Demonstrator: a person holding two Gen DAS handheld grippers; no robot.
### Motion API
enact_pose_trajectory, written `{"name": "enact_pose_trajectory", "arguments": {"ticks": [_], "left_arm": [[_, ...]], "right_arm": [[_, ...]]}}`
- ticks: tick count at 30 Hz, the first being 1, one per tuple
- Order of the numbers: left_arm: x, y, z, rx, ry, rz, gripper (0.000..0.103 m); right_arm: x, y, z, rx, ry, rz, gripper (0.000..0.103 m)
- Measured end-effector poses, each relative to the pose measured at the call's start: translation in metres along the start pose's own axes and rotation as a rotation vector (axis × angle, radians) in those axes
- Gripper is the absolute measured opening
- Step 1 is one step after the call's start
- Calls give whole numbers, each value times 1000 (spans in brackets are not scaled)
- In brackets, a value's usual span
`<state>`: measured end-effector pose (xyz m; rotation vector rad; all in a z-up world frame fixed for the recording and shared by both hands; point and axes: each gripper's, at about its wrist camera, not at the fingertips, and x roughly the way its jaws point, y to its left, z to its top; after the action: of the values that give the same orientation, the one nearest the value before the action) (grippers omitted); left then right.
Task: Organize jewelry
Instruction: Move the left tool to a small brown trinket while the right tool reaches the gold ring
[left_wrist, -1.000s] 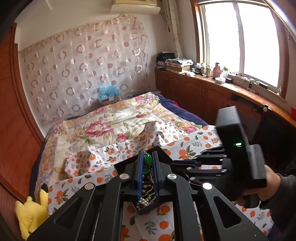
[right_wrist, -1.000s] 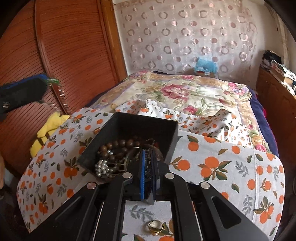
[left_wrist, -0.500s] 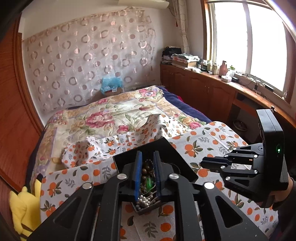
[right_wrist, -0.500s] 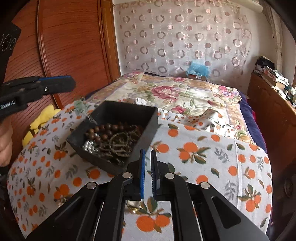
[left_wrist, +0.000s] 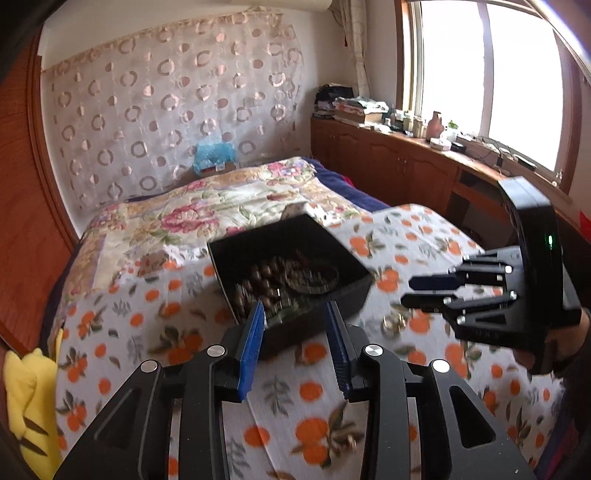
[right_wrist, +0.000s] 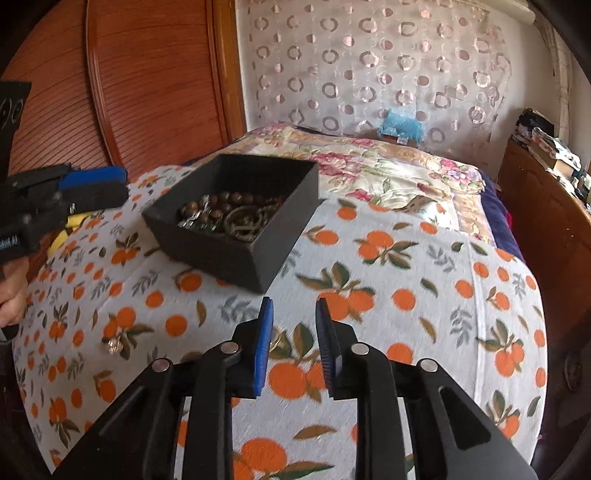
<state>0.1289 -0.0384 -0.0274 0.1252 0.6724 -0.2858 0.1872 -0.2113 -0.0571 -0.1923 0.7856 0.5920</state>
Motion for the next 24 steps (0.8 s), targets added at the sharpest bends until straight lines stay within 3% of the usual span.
{"name": "enact_pose_trajectory", "arguments": {"ticks": [4,13,16,17,18,20,24], "left_arm": [[-1,-2,-22,-14,31,-25,34],[-2,-7,-60,-39,89,-65,38],[-2,-10,-69,-39,97,-68,52],[-1,-11,-71,-41,104,-74,52],[0,-11,-73,-45,111,-75,53],[1,-12,-78,-49,120,-76,69],[7,-17,-82,-31,145,-86,75]], "right_arm": [[6,11,-7,-33,28,5,34],[20,24,-9,-77,77,-29,34],[24,26,-9,-91,84,-37,33],[24,27,-9,-89,84,-25,22],[24,26,-8,-88,84,-22,21],[23,27,-10,-94,83,-29,21],[18,24,-14,-84,77,-27,21]]}}
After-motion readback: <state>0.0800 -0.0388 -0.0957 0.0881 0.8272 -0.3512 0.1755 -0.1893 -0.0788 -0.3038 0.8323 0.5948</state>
